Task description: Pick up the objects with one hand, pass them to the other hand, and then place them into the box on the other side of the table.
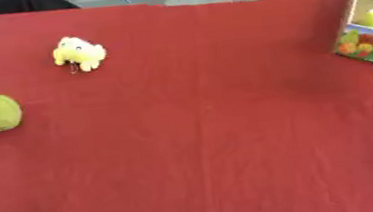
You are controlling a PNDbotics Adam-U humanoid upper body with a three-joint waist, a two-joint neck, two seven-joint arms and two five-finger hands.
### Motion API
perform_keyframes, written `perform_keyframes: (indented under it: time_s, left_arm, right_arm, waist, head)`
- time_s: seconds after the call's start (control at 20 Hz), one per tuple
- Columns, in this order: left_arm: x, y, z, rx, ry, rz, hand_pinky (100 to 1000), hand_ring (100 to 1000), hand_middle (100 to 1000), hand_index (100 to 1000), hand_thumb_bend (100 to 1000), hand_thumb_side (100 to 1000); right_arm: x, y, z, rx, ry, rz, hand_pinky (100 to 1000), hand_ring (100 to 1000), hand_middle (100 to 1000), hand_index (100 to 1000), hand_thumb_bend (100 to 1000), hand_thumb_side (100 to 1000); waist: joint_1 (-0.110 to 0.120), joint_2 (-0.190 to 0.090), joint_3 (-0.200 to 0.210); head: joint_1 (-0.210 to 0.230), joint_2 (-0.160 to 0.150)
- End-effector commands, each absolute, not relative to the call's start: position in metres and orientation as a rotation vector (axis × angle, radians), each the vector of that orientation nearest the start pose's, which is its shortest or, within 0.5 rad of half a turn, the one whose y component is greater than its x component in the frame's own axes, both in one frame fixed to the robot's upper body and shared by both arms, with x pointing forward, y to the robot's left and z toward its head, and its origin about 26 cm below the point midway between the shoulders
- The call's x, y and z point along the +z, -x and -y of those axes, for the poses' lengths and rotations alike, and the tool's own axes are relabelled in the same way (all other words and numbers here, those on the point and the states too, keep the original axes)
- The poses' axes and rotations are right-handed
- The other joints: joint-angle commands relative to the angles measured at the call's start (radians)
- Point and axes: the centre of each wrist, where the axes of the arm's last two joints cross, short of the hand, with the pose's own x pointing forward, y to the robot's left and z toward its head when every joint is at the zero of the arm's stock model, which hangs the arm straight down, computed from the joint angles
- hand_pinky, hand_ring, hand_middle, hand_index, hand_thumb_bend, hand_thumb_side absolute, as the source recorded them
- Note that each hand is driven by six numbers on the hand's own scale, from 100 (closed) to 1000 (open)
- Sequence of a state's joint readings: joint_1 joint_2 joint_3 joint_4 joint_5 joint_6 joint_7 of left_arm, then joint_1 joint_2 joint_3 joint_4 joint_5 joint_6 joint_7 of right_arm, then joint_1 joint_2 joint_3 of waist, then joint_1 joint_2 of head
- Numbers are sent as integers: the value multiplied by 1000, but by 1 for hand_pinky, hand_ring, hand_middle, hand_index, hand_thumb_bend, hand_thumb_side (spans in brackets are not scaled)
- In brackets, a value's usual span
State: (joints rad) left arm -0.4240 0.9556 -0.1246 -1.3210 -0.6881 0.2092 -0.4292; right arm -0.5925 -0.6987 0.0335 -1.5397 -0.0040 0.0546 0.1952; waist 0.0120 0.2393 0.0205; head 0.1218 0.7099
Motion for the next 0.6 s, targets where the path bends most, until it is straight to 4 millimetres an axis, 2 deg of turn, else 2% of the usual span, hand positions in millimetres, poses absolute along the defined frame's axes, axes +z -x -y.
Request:
perform_keyframes:
  time_s: [0.05,0.3,0.6]
  left_arm:
    - [233,-346,-443,-1170,-1194,934,744,709,619,516,191,100]
    - [252,-337,-416,-1186,-1162,1078,735,695,606,517,105,100]
    - [265,-329,-382,-1202,-1070,1268,731,684,598,526,100,120]
  right_arm:
    - [263,-374,347,772,489,1950,924,936,855,920,100,518]
    - [264,-374,347,774,484,1956,924,936,855,920,100,511]
    - [268,-373,344,777,470,1972,925,936,854,920,100,502]
  waist:
    - [4,-22,2]
    - [5,-26,4]
    - [5,-30,0]
  head:
    - [1,2]
    - [-6,0]
    - [-25,-8]
